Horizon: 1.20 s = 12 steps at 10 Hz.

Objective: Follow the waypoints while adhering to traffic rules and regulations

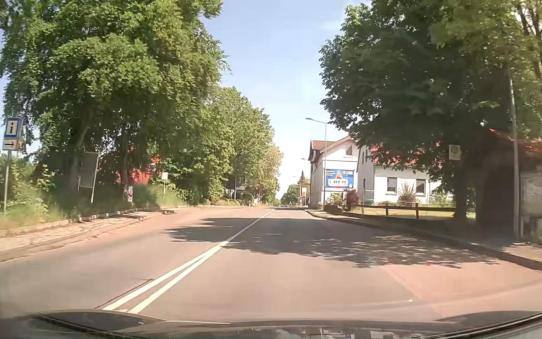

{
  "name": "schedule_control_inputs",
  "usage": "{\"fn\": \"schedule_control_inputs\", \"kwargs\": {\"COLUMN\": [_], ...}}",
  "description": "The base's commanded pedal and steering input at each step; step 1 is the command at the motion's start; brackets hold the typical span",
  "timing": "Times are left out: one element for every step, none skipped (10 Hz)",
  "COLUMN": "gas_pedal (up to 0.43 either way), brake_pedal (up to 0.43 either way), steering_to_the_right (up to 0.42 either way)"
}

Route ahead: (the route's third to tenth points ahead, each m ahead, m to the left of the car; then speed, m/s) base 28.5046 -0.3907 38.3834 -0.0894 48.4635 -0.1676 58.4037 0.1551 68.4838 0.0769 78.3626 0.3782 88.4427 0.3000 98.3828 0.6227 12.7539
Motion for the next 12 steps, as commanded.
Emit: {"fn": "schedule_control_inputs", "kwargs": {"gas_pedal": [0.067,0.067,0.067,0.067,0.067,0.067,0.067,0.067,0.067,0.067,0.067,0.067], "brake_pedal": [0.0,0.0,0.0,0.0,0.0,0.0,0.0,0.0,0.0,0.0,0.0,0.0], "steering_to_the_right": [-0.001,-0.001,-0.001,-0.002,-0.002,-0.002,-0.002,-0.002,-0.002,-0.002,-0.002,-0.002]}}
